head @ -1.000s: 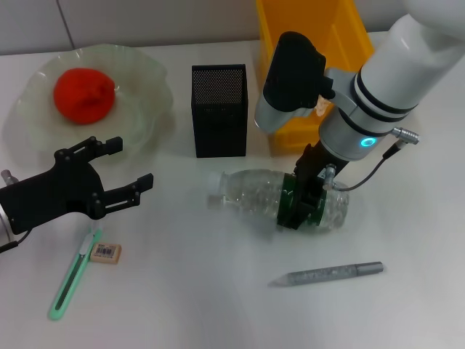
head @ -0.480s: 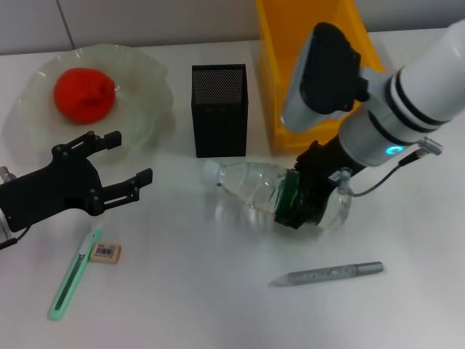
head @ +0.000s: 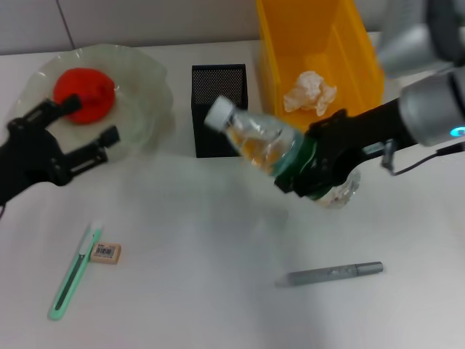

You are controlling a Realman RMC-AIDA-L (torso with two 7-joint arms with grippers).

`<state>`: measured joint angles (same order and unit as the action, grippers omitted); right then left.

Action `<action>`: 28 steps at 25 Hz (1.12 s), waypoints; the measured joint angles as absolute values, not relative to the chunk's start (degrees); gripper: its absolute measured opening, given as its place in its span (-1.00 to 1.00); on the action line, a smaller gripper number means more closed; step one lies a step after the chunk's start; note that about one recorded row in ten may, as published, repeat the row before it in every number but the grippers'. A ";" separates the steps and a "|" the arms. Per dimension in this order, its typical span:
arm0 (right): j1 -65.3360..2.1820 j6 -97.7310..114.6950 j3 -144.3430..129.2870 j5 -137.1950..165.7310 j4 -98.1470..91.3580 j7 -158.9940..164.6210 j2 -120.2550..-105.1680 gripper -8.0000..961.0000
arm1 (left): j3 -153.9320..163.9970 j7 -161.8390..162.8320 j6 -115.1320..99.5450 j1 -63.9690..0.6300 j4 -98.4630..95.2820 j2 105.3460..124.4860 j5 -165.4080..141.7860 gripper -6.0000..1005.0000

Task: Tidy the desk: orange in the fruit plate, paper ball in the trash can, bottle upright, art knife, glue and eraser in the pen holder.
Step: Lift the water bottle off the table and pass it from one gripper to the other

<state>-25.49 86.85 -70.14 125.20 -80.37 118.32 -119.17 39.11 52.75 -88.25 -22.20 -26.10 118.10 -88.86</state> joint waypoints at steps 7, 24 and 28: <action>-19.63 87.97 -62.17 109.40 -78.37 107.18 -119.15 0.62 | 39.11 54.42 -97.34 -21.31 -25.01 117.50 -83.87 0.69; -24.58 94.20 -55.37 96.91 -53.01 84.55 -118.95 0.65 | 43.21 58.29 -101.15 -31.61 -18.68 118.64 -84.33 0.66; -26.68 94.32 -55.81 97.09 -49.55 82.61 -118.92 0.65 | 43.22 61.07 -101.29 -32.65 -18.20 118.80 -84.12 0.66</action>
<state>-26.68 94.32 -55.81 97.09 -49.55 82.61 -118.92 43.22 61.07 -101.29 -32.65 -18.20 118.80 -84.12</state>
